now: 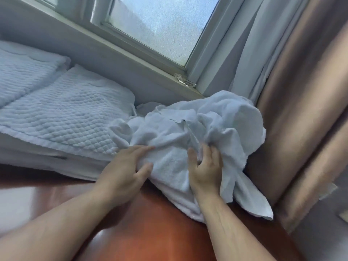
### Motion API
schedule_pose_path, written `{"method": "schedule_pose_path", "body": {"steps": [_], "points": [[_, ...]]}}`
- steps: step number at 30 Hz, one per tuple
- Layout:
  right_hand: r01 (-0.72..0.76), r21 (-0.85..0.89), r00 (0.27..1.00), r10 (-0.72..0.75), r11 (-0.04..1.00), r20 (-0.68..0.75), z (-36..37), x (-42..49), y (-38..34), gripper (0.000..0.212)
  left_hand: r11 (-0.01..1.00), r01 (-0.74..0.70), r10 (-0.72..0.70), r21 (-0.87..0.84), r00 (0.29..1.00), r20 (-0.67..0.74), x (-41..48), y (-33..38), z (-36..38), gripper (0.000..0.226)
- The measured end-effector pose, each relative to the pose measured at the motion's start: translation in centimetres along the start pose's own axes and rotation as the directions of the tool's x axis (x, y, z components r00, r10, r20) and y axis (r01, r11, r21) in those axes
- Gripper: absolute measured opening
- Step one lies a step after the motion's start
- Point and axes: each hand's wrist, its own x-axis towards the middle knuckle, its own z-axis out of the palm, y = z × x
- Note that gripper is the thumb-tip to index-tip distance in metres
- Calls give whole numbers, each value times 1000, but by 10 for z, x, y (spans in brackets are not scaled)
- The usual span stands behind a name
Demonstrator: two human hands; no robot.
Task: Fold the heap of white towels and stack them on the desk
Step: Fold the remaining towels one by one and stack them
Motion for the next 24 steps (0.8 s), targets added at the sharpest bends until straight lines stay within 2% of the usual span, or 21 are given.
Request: {"method": "schedule_pose_path", "body": {"steps": [3, 6, 8, 10, 11, 13, 14, 15, 16, 17, 18, 19, 20, 21, 22, 23, 24], "points": [[68, -14, 985, -70, 998, -155, 23, -6, 2, 57, 999, -5, 3, 34, 999, 45, 14, -10, 8, 58], [61, 5, 993, -60, 998, -104, 21, -6, -2, 64, 999, -21, 19, 36, 999, 45, 15, -13, 12, 60], [71, 4, 993, -71, 997, -99, 10, -9, -9, 65, 999, -36, 36, 5, 999, -5, 12, -11, 10, 55], [142, -24, 964, -144, 990, -225, -4, -16, -21, 61, 995, -54, 47, -89, 996, -80, 10, -9, 7, 43], [187, 27, 943, -172, 982, -285, -11, -21, -29, 58, 988, -61, 45, -140, 992, -114, 10, -7, 6, 38], [240, 314, 948, -154, 919, -277, -25, -35, -49, 47, 948, -31, -12, -317, 991, -134, 7, -6, 4, 40], [218, 467, 969, -131, 857, -210, -30, -42, -59, 47, 873, 30, -82, -486, 993, -86, 6, -3, 3, 48], [135, 606, 991, -93, 784, -100, -33, -50, -68, 52, 714, 135, -147, -687, 988, 41, 4, 1, 1, 58], [-19, 702, 997, -42, 712, 69, -34, -58, -77, 56, 482, 243, -136, -842, 970, 202, 2, 5, -3, 68], [-206, 734, 961, -9, 647, 278, -34, -63, -86, 59, 266, 322, -72, -909, 947, 314, 0, 7, -7, 73], [-355, 700, 886, -17, 619, 464, -31, -69, -91, 61, 125, 368, -3, -921, 929, 371, -3, 8, -11, 72], [-434, 659, 813, -47, 615, 580, -28, -74, -95, 64, 64, 394, 15, -917, 918, 396, -6, 8, -14, 64], [-432, 647, 791, -82, 629, 607, -25, -78, -95, 69, 90, 406, -19, -910, 914, 406, -9, 8, -16, 51], [-352, 679, 837, -107, 644, 536, -23, -81, -93, 72, 158, 391, -96, -906, 920, 380, -9, 9, -17, 36], [-214, 723, 919, -116, 656, 378, -22, -81, -88, 69, 214, 369, -182, -905, 925, 334, -9, 9, -18, 25], [-32, 724, 979, -124, 689, 162, -22, -78, -83, 61, 246, 349, -257, -904, 923, 287, -8, 7, -19, 19], [140, 629, 990, -131, 764, -60, -21, -73, -75, 51, 249, 338, -293, -907, 919, 263, -7, 6, -21, 17]]}}
